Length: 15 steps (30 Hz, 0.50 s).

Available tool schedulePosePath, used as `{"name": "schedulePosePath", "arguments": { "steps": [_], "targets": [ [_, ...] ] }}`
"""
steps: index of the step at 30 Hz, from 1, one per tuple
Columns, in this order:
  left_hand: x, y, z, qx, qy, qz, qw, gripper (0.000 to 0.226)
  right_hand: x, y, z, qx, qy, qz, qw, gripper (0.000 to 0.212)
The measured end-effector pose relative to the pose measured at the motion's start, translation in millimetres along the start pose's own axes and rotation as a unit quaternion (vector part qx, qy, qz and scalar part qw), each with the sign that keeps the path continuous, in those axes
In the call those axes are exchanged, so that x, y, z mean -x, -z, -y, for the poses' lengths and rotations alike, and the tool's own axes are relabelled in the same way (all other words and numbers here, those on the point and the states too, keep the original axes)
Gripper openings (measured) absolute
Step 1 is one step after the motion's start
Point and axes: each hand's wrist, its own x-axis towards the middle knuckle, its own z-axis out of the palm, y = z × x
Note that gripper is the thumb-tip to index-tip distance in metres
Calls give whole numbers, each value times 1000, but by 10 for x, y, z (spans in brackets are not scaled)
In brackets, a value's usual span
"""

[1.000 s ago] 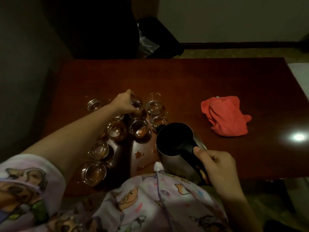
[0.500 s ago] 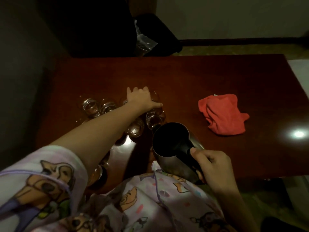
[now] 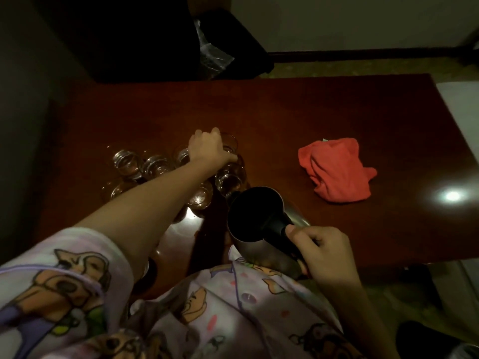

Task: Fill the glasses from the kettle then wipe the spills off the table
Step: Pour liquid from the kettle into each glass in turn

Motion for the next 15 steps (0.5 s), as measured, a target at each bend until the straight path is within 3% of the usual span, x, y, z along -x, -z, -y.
{"name": "schedulePosePath", "arguments": {
  "steps": [4, 15],
  "targets": [
    [70, 67, 33, 36, -49, -45, 997, 89, -17, 2, -13, 0, 12, -4, 1000, 60],
    [730, 298, 203, 205, -128, -170, 955, 85, 48, 14, 7, -2, 33, -6, 999, 62]
  ]
}}
